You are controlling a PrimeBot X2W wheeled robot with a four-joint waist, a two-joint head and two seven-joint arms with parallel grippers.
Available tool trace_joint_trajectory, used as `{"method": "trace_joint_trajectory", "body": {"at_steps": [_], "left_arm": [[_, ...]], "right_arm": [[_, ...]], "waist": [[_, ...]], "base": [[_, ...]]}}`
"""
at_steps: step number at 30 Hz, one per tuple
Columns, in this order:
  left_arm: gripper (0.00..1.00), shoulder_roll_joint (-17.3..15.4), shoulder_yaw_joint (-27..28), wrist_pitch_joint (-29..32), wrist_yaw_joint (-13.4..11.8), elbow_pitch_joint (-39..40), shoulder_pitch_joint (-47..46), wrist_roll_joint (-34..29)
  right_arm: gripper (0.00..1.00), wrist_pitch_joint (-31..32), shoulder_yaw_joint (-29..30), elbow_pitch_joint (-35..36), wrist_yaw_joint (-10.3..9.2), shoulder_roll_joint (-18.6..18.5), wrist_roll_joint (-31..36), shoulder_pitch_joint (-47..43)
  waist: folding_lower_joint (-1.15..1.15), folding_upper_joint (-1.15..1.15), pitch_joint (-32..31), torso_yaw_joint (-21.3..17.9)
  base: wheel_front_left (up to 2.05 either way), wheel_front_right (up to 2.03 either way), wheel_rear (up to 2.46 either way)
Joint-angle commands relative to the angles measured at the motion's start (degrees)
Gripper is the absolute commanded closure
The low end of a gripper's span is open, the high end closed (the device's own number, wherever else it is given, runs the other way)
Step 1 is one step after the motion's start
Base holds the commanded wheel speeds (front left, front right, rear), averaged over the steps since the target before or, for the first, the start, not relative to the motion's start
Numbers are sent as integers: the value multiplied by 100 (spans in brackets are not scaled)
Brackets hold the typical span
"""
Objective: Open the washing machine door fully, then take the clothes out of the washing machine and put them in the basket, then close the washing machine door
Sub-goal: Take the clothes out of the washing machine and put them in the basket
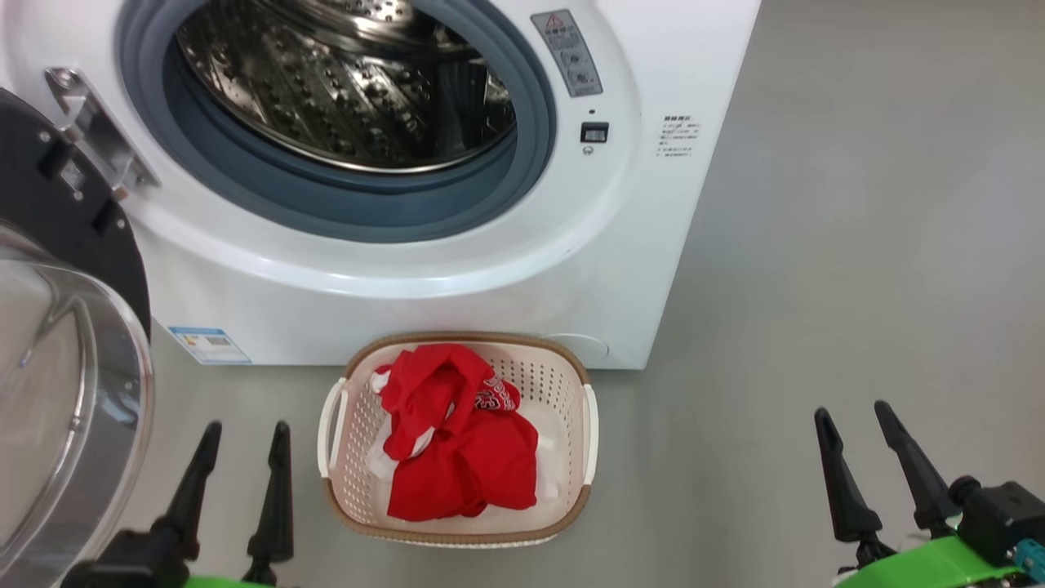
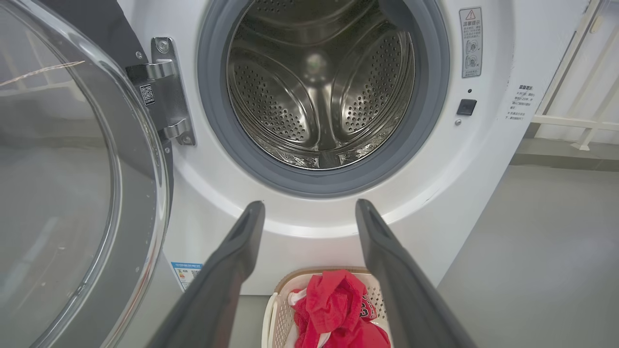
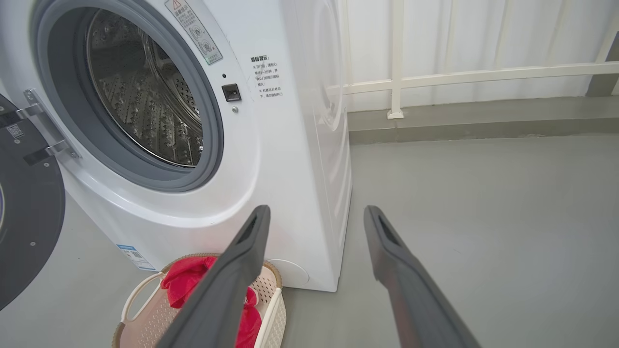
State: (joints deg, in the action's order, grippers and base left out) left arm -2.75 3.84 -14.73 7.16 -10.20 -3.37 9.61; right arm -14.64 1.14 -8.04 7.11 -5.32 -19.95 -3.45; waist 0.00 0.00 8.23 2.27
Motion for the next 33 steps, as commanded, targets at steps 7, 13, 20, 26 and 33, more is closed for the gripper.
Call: {"method": "trace_joint_trajectory", "body": {"at_steps": [7,13,20,26,33], "left_arm": [[0,-36,352,-27,33,455,489,-64],[0,-19,440,-27,33,546,615,-56],[0,-14,425,-27,33,531,561,1],[0,-14,410,-27,33,529,549,14],[0,-13,399,-27,33,549,516,-10]], "right_arm": [[0,-36,-5,156,37,-68,-73,-240],[0,-36,18,175,37,-22,-71,-242],[0,-36,26,163,37,-10,-59,-184],[0,-36,48,154,37,-11,-60,-178],[0,-36,45,153,37,5,-64,-174]], "waist": [[0,0,-204,-27],[0,0,-160,-72],[0,0,-142,-114],[0,0,-157,-130],[0,0,-171,-128]], "base": [[0,0,0],[0,0,0],[0,0,0],[0,0,0],[0,0,0]]}}
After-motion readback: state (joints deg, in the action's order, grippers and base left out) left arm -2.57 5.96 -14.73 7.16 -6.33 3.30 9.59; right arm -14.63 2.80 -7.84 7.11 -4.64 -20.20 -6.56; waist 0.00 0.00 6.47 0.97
